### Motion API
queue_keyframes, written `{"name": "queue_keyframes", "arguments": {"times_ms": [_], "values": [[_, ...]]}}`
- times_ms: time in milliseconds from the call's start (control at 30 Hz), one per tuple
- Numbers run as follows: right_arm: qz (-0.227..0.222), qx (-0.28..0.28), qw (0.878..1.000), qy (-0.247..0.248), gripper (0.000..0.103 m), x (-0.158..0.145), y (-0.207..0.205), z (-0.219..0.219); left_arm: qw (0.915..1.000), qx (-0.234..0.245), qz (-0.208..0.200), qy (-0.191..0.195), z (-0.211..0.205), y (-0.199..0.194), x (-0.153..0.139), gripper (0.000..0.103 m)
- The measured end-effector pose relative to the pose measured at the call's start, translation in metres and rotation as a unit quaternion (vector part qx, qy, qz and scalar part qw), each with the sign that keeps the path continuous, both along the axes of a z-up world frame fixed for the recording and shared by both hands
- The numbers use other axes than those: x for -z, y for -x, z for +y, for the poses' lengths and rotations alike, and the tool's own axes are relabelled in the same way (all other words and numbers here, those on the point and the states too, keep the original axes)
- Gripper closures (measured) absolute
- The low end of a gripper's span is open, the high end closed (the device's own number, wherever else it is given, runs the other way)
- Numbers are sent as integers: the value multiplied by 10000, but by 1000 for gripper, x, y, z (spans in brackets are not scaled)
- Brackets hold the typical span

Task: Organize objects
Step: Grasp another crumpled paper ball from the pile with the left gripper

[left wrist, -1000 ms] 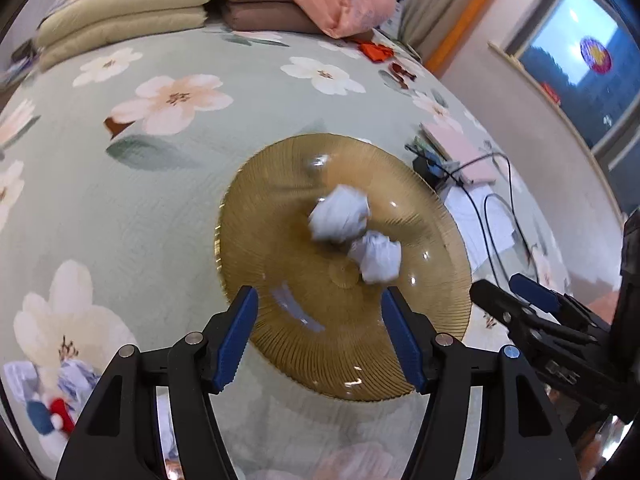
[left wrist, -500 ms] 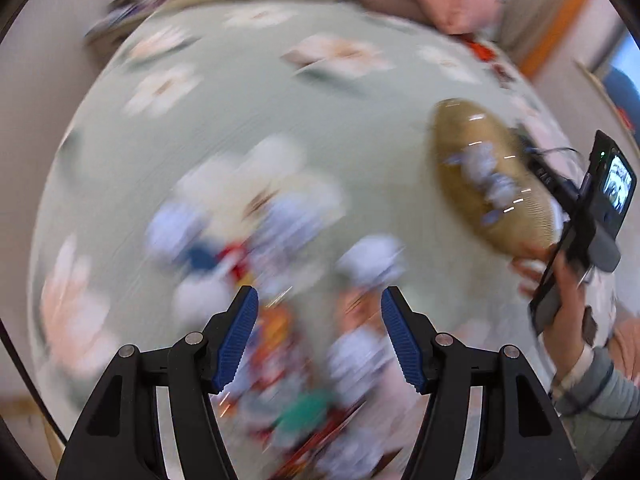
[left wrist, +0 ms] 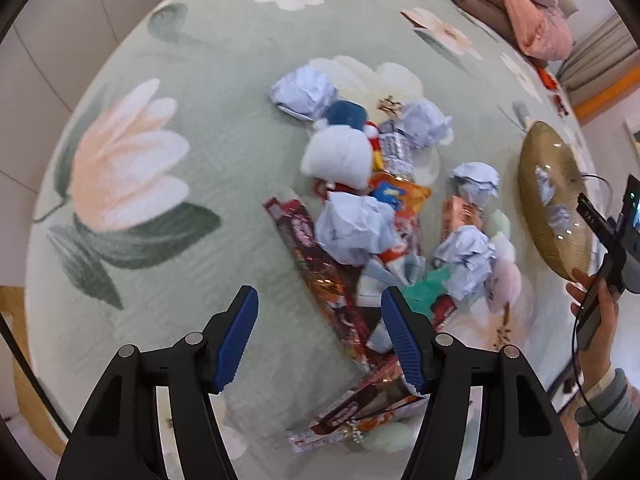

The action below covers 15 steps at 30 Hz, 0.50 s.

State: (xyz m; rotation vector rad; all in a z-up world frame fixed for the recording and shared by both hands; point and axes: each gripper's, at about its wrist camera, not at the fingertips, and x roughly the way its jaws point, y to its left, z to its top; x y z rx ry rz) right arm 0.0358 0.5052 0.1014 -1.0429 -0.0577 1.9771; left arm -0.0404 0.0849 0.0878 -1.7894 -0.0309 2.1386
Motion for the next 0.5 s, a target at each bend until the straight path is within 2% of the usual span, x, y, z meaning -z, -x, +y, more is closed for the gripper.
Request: {"name": "queue_keyframes", "arguments": {"times_ms": [67, 100, 133, 167, 200, 267, 367, 400, 500], "values": [[-500, -402, 9963, -565, 17, -14, 5, -29, 9997, 30, -68, -249, 2, 1, 1, 39], [-579, -628, 9931, -799, 17, -21, 4, -46, 9990, 71, -136, -410, 5, 5, 2, 33], [-588, -991, 9891, -914, 16, -30, 0, -68, 9983, 137, -212, -529, 9, 8, 4, 32], [-578, -1401, 9848, -849, 11, -38, -5, -89, 9973, 218, -288, -633, 13, 12, 6, 32], [-598, -1847, 9791, -612, 0, -42, -11, -112, 9964, 276, -361, -717, 17, 17, 9, 32], [-681, -2484, 9659, 256, 0, -44, -24, -151, 9960, 233, -326, -803, 20, 25, 12, 32], [-808, -3060, 9281, 1960, 0, -32, -43, -200, 9969, 276, -125, -730, 23, 35, 19, 32], [-865, -3224, 9141, 2301, 0, -28, -51, -216, 9971, 308, -115, -689, 23, 38, 23, 32], [-1128, -3516, 8882, 2736, 0, -10, -73, -255, 9953, 478, -164, -822, 26, 42, 32, 34]]}}
